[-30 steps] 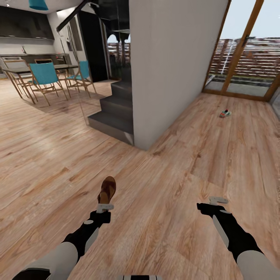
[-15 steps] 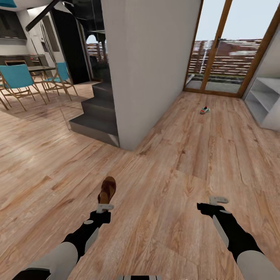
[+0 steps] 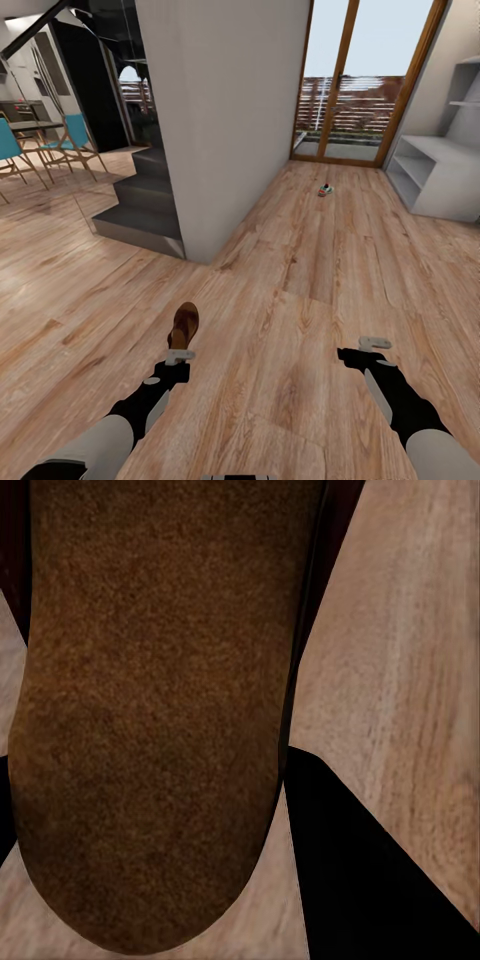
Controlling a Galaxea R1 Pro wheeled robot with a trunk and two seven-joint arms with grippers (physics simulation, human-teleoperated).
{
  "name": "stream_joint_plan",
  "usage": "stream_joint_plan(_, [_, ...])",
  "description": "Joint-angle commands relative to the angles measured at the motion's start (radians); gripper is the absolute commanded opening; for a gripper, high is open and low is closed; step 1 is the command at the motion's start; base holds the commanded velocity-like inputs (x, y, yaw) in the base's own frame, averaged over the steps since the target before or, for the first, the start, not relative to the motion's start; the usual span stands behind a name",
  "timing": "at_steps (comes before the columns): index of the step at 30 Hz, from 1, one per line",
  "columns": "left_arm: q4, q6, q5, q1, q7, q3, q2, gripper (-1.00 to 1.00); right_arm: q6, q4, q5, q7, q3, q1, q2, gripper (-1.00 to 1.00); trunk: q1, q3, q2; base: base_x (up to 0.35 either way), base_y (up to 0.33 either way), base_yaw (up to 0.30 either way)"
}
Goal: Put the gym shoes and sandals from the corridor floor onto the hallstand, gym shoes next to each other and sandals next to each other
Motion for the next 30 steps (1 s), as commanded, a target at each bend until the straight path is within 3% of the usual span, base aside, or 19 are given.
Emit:
stream_joint_plan(1, [0.001,-0.002,-0.004,-0.001,0.000,-0.004,0.000,-1.00,0.005,-0.002,-0.011,-0.006,0.001,0.000,0.000,1.00,0.000,-0.001,0.000,0.000,0.000,-0.039])
stream_joint_plan(8, [0.000,-0.002,-0.004,-0.001,0.000,-0.005,0.000,-1.00,0.005,-0.002,-0.011,-0.006,0.001,0.000,0.000,1.00,0.000,-0.001,0.000,0.132,0.000,-0.013])
stream_joint_plan(22, [0.000,-0.001,-0.004,-0.001,-0.004,-0.006,0.000,-1.00,0.004,-0.001,-0.011,-0.006,0.002,0.000,0.001,1.00,0.000,-0.001,0.000,0.331,0.000,-0.001])
stream_joint_plan(30, [-0.004,0.001,-0.001,-0.001,-0.122,-0.010,-0.015,-1.00,-0.042,0.054,-0.012,-0.005,0.003,0.000,0.001,1.00,0.000,-0.001,0.000,0.349,0.000,-0.005])
